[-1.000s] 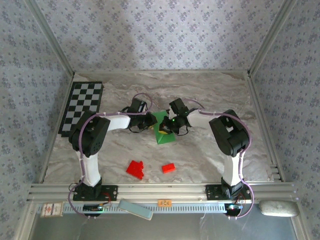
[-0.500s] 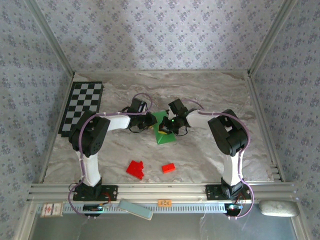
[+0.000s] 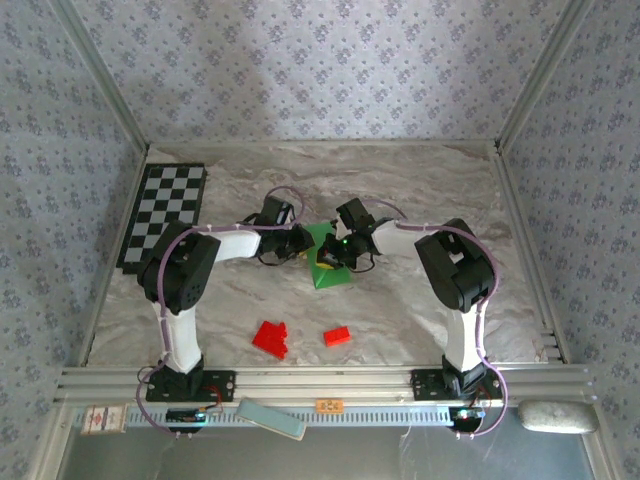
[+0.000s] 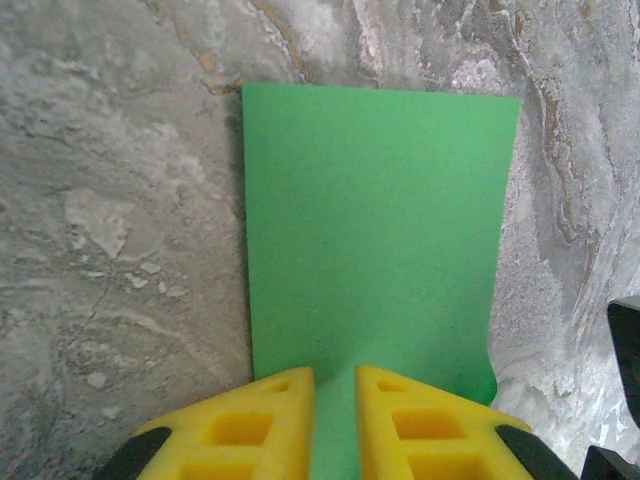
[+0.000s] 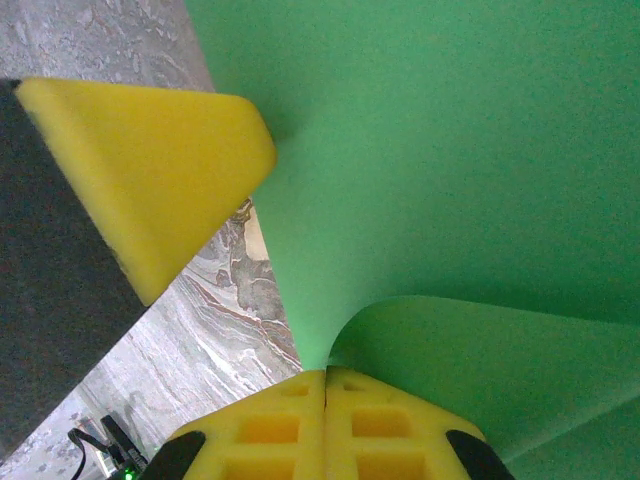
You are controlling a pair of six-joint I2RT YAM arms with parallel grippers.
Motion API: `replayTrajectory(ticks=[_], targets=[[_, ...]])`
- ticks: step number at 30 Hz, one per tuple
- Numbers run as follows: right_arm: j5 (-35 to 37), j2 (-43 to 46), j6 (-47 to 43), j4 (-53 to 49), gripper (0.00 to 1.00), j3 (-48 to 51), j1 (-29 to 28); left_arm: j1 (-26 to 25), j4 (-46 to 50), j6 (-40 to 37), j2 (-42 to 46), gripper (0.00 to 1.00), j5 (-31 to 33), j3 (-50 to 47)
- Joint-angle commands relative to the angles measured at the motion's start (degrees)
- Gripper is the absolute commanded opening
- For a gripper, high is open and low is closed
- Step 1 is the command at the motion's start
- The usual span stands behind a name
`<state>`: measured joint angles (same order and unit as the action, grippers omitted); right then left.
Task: Fold a paper plane with a square sheet of paper (pick it up from the middle)
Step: Fold the triangle a second time at the center of the table.
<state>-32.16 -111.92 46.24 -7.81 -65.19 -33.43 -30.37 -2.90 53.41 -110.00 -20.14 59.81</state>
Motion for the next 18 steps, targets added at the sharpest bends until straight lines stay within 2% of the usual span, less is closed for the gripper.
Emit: replayTrajectory(ticks=[1, 18], targets=[[-0.08, -1.44, -0.49, 0.45, 0.01, -0.64, -0.28, -0.3, 4.57, -0.27, -0.82, 0.18, -0.1, -0.84], [-0.28, -2.08, -0.38, 0.81, 0.01, -0.86, -0.28, -0.23, 4.57, -0.32, -0.88, 0.19, -0.07, -0.84]])
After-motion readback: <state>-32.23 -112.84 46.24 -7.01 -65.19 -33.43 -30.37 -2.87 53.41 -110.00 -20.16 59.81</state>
